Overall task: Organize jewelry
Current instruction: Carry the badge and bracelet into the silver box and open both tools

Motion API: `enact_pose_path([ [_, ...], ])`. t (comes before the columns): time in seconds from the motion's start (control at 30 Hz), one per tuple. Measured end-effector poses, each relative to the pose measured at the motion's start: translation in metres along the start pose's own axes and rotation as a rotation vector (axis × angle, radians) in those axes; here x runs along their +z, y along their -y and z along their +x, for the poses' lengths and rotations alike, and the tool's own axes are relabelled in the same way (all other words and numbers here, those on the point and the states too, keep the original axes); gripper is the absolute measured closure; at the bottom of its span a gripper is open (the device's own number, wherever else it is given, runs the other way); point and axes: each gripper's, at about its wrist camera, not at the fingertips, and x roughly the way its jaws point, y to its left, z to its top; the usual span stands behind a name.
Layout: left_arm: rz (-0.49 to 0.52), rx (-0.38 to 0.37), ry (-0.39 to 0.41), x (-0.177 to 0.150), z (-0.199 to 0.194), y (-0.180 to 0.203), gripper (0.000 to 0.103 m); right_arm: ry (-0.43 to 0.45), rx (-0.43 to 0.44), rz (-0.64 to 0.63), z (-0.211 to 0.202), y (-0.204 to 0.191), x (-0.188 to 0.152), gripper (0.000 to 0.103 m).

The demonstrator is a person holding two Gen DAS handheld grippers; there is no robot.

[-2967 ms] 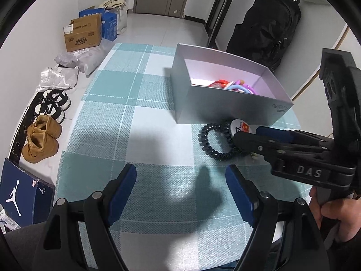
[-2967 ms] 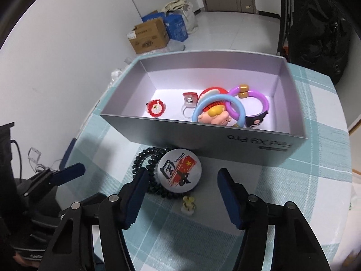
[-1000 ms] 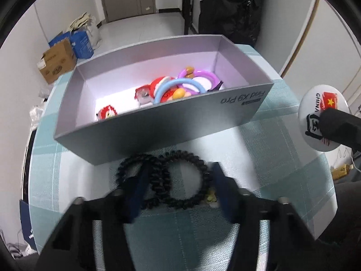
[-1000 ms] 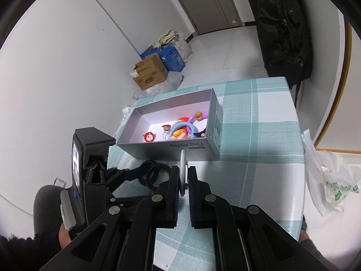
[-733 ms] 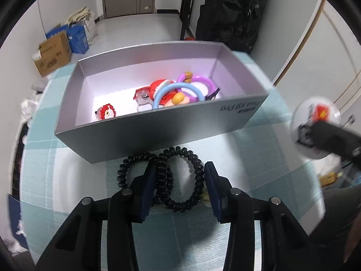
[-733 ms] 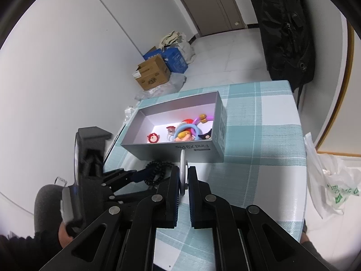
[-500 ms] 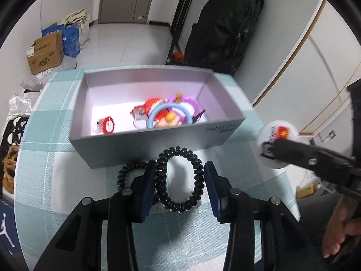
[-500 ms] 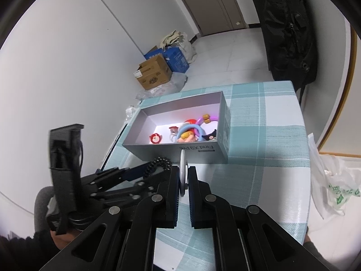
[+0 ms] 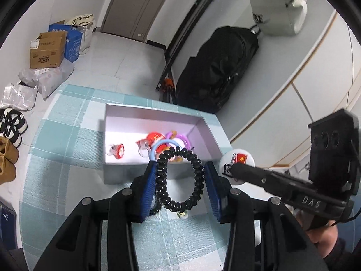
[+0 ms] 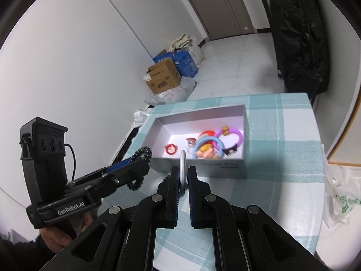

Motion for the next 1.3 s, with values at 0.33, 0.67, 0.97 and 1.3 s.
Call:
enact_pose_path([
  [0.33,-0.076,0.012,-0.015,0.010,0.006,-0.016,0.066,-0.001,0.052,0.010,0.016,-0.007,0.015,0.096],
  [0.67,-0.102,0.022,-0.055,0.022,0.026,-0.024,0.066,-0.030,0.069,0.056,0.040,0.009,0.031,0.096],
  [0.97,-0.053,0.066,-0.061,0.031,0.032,-0.023,0.066,-0.047,0.078,0.050,0.051,0.011,0.042,0.096],
  [1.3,-0.031,0.098,-0.093,0.035,0.047,-0.021,0.066,-0.073,0.070,0.075,0.065,0.020,0.047,0.096],
])
